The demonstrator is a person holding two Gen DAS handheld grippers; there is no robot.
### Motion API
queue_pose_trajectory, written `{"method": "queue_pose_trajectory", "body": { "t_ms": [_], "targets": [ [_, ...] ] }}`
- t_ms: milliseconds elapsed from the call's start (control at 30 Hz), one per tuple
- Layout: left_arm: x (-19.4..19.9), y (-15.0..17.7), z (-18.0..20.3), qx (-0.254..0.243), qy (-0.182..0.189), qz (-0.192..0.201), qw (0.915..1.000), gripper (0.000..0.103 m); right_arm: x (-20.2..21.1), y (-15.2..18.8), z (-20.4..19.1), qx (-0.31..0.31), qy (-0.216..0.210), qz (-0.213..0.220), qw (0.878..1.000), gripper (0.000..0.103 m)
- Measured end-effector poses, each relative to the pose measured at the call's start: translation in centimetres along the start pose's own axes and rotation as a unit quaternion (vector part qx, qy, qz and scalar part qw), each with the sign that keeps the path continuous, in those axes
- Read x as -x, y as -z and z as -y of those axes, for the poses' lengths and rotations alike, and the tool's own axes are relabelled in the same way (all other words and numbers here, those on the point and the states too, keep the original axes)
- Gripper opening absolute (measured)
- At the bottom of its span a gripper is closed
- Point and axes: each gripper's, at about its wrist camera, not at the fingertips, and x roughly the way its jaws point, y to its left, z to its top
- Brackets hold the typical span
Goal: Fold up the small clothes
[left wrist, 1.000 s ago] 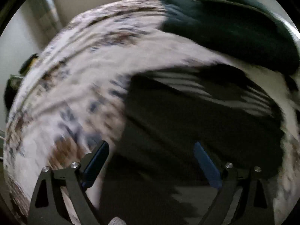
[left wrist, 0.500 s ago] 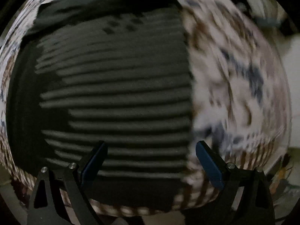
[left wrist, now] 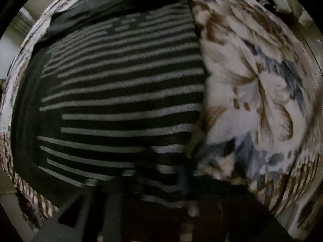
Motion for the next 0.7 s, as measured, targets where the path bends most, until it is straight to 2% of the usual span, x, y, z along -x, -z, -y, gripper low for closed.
{"method": "queue_pose_trajectory", "body": {
  "t_ms": [133,167,200,267,333,567,700],
  "targets": [
    [1.0,-1.1,-1.2,0.028,0.01,0.009,0.9995,0.007,-3.4,-3.6,-1.5,-0.019,-0.028,-0.01,0.999,0.083],
    [1.3,-1.4,-1.6,0.035,0.013,0.012,0.9992,0.007,-4.3,-4.2,-2.0,-0.021,-0.036,-0.014,0.999,0.073],
    [1.8,-1.5,-1.9,0.041,0.016,0.014,0.9989,0.006,-5.1,-4.6,-2.4,-0.023,-0.041,-0.021,0.999,0.046],
    [2.8,-2.0,-3.3,0.049,0.022,0.018,0.9984,0.006,-6.4,-5.3,-3.3,-0.021,-0.024,-0.032,0.999,0.008],
    [4.4,-2.5,-4.4,0.067,0.032,0.027,0.9969,0.006,-6.2,-5.4,-4.7,-0.005,-0.005,-0.018,1.0,0.008],
    [10.7,-1.5,-11.3,0.141,0.049,0.069,0.9864,0.006,-4.0,-4.9,-11.0,0.052,0.028,-0.013,0.998,0.006],
    [12.8,-0.8,-16.2,0.186,0.066,0.078,0.9773,0.006,-3.8,-4.3,-17.5,0.09,0.054,-0.016,0.994,0.006]
  ]
}}
